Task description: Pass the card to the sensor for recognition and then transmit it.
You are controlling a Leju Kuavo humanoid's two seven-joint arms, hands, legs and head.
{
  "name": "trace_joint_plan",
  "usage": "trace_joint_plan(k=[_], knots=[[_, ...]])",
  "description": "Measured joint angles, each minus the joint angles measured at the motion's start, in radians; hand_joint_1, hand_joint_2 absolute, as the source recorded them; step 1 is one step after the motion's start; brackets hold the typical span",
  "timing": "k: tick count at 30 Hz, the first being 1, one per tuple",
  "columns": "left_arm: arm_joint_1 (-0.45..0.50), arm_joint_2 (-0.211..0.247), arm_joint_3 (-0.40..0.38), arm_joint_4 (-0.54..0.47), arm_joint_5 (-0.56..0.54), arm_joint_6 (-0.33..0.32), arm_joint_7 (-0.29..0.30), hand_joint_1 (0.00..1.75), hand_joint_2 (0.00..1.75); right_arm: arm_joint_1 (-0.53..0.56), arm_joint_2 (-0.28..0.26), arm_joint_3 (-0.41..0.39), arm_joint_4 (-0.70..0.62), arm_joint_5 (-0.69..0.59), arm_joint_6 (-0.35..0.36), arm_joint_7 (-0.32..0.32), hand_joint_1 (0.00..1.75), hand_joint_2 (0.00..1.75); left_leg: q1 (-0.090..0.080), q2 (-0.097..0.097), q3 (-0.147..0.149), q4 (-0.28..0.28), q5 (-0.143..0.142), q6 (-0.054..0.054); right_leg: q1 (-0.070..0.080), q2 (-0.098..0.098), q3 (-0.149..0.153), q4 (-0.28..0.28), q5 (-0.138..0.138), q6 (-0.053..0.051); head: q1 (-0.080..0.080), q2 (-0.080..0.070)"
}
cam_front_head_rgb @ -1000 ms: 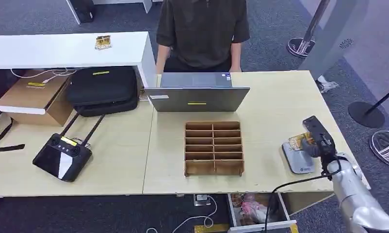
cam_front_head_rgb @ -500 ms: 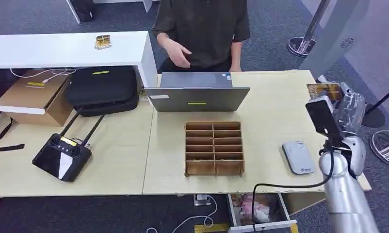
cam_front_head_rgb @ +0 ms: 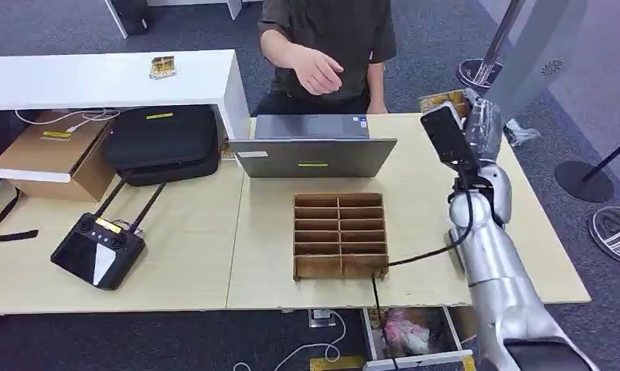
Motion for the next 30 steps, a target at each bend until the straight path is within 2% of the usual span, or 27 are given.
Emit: trace_joint_plan(k=[4,10,26,27,28,30], knots=[[0.000,0.000,-0.013,0.000,-0.011,-0.002,0.006,0.00,0.00,-0.109,0.072,0.023,0.127,0.029,-0.005,0.035,1.75,1.75,0.000,0.000,0.000,0.000,0.000,0.000,0.000,0.000,0.000,0.000,0.000,0.000,0.000,0.000],[-0.004,0.000,-0.020,0.000,-0.020,-0.002,0.015,0.00,0.00,-0.170,0.127,0.034,0.213,0.057,-0.006,0.066,1.75,1.75,0.000,-0.001,-0.001,0.000,0.000,-0.001,0.000,-0.001,0.000,0.000,0.000,0.000,0.000,0.000],[-0.004,0.000,-0.025,0.000,-0.024,-0.005,0.026,0.00,0.00,-0.191,0.155,0.033,0.262,0.108,0.003,0.093,1.75,1.75,0.000,-0.001,-0.001,0.000,0.000,-0.001,0.000,-0.001,-0.001,0.000,0.000,0.000,0.000,0.000],[-0.004,0.000,-0.025,0.000,-0.025,-0.005,0.026,0.00,0.00,-0.190,0.155,0.031,0.262,0.112,0.005,0.095,1.10,1.75,0.000,-0.001,-0.001,0.000,0.000,-0.001,0.000,-0.001,-0.001,0.000,0.000,0.000,0.000,0.000],[-0.004,0.000,-0.026,0.000,-0.027,-0.003,0.026,0.00,0.00,-0.189,0.155,0.029,0.262,0.118,0.009,0.097,0.00,1.75,0.000,-0.001,-0.001,0.000,0.000,-0.001,0.000,-0.001,-0.001,0.000,0.000,0.000,0.000,0.000],[-0.004,0.000,-0.026,0.000,-0.028,-0.001,0.026,0.00,0.00,-0.186,0.155,0.024,0.261,0.119,0.020,0.099,0.00,1.75,0.000,-0.001,-0.001,0.000,0.000,-0.001,0.000,-0.001,-0.001,0.000,0.000,0.000,0.000,0.000]])
